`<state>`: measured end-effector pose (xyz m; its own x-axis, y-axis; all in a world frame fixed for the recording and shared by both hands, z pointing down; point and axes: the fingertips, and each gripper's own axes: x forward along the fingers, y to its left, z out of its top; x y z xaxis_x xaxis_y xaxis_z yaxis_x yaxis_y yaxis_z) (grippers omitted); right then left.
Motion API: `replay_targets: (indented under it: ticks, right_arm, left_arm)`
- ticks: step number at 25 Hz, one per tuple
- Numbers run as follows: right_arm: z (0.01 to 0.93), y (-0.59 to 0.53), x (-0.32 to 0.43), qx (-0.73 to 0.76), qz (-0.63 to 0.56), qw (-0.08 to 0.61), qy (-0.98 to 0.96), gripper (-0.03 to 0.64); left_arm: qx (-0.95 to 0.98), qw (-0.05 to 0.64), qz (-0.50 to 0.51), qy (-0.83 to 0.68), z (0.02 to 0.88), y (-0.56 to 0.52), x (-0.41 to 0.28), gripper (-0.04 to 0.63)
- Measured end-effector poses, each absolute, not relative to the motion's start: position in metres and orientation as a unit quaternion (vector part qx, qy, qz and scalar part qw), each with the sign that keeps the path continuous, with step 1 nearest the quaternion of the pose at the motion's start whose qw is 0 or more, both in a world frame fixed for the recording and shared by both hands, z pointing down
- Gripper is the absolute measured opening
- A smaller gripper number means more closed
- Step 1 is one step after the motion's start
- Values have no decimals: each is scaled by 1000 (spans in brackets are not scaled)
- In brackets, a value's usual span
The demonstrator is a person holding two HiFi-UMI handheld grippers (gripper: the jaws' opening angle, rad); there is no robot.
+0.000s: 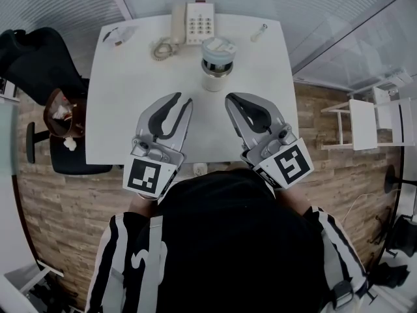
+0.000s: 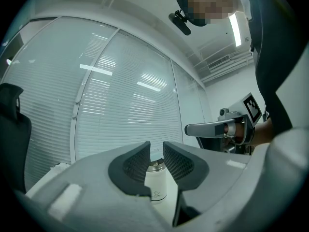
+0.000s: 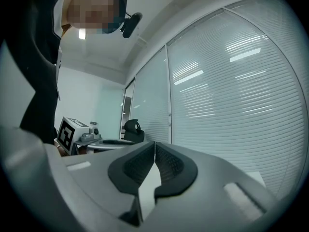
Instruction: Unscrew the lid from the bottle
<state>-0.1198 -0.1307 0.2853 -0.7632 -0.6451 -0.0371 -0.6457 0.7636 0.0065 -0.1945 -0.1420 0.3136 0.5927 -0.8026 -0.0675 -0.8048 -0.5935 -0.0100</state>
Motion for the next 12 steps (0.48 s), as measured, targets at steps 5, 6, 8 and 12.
replay_targets:
  ticks: [5, 6, 8, 12]
  right_arm:
    - [285, -128, -122, -346, 9, 21, 938, 2]
    - [285, -128, -123, -346, 8, 21, 938, 2]
    - [287, -127, -125, -344, 2, 21, 939, 2]
    - [288, -126, -130, -337, -7, 24, 941, 2]
  left_arm:
    - [-891, 22, 26, 453, 314, -140, -198, 61]
    - [-890, 24, 25, 454, 314, -140, -199, 52]
    - [-888, 27, 22, 458, 315, -139, -201, 31]
    - [-885, 24, 21, 465, 317, -139, -206, 1]
